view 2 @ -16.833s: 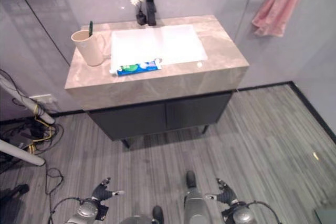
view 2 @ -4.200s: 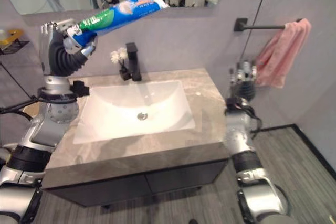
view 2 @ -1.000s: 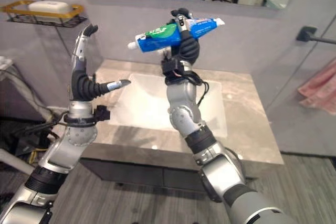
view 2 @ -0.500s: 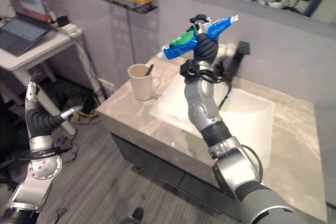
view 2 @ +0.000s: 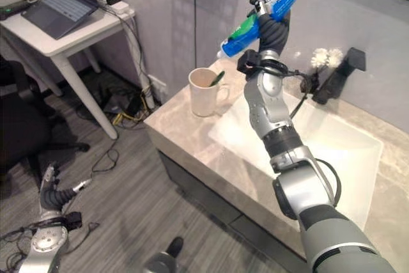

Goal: Put brush and paste in cup on sink, flatten towel.

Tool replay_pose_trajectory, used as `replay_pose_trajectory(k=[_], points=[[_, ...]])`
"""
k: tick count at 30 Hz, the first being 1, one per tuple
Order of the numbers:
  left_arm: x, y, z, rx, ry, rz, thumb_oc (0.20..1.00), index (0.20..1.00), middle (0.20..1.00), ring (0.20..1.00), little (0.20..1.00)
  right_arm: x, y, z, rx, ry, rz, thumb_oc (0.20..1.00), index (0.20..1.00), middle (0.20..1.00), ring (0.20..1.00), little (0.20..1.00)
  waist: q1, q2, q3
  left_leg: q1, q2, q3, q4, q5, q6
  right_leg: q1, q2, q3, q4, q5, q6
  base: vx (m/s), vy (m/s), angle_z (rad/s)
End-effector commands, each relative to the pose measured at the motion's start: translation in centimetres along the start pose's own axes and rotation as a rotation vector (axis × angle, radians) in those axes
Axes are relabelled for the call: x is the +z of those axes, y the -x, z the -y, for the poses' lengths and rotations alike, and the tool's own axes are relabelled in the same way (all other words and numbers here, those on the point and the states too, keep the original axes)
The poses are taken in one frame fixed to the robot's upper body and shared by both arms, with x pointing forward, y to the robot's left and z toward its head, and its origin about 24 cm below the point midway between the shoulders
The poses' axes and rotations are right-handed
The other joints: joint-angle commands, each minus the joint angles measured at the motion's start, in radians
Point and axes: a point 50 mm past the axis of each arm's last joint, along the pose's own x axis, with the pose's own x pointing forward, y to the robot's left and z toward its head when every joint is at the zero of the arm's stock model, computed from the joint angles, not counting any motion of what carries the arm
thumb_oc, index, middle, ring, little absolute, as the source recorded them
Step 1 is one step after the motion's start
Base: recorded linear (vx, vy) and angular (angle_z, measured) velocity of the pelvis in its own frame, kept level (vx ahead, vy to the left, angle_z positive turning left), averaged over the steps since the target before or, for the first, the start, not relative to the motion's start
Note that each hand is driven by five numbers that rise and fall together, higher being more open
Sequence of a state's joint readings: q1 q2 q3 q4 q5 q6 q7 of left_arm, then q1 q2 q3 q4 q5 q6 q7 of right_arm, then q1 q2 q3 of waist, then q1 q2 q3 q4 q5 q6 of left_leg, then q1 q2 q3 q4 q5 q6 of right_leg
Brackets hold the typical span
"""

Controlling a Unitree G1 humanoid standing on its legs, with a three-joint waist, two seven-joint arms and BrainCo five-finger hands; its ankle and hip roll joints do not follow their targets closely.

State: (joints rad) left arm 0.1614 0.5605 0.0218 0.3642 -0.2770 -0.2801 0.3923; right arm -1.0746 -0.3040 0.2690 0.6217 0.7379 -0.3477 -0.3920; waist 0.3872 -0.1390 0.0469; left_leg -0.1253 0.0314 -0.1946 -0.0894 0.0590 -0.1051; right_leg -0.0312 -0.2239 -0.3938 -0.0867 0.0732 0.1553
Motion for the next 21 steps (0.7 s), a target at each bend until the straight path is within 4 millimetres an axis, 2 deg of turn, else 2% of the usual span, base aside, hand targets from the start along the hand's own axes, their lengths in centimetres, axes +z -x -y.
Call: replay_pose_trajectory(k=[1,7,13,16,21], points=[[2.3,-1.2,0.0,-0.036,0.004,0.105,1.0,1.0,1.0,1.0,1.0,5.3,-2.2,-2.7,0.12,0.077,0.202,0.2,0.2,0.2,0.2,0.2,0.006,-0.043,-0.027,-0.021,-0.041,-0.002,0.002,0.01,0.053,0.083,-0.088,0.038,-0.001,0.119,0.065,0.0,0.028,0.04],[0.9,-0.8,1.0,-0.074,-0.006,0.043,1.0,1.0,1.0,1.0,1.0,4.4,-1.9,-3.2,0.14,0.127,0.177,0.2,0.2,0.2,0.2,0.2,0.008,-0.057,-0.017,-0.033,-0.048,-0.004,0.002,0.009,0.059,0.074,-0.089,0.04,-0.001,0.135,0.067,-0.01,0.022,0.08],[0.8,-0.8,1.6,-0.09,-0.007,0.039,1.0,1.0,1.0,1.0,1.0,4.1,-1.5,-4.3,0.219,0.193,0.175,0.2,0.2,0.2,0.2,0.2,0.002,-0.066,-0.012,-0.036,-0.045,0.004,0.002,0.009,0.061,0.065,-0.087,0.05,-0.001,0.137,0.066,0.0,0.0,0.0],[0.2,-0.6,1.8,-0.095,-0.016,0.013,1.0,1.0,1.0,1.0,1.0,3.6,-1.2,-4.9,0.252,0.213,0.167,0.2,0.2,0.2,0.2,0.2,-0.004,-0.07,-0.009,-0.034,-0.044,0.009,0.002,0.007,0.061,0.064,-0.086,0.057,-0.001,0.138,0.065,0.0,0.0,0.0],[0.0,-0.5,1.8,-0.088,-0.014,0.005,1.0,1.0,1.0,1.0,1.0,2.9,-1.0,-4.8,0.248,0.197,0.14,0.2,0.2,0.2,0.2,0.2,-0.005,-0.073,-0.005,-0.031,-0.043,0.013,0.002,0.006,0.061,0.063,-0.085,0.059,-0.001,0.138,0.065,0.0,0.0,0.0]])
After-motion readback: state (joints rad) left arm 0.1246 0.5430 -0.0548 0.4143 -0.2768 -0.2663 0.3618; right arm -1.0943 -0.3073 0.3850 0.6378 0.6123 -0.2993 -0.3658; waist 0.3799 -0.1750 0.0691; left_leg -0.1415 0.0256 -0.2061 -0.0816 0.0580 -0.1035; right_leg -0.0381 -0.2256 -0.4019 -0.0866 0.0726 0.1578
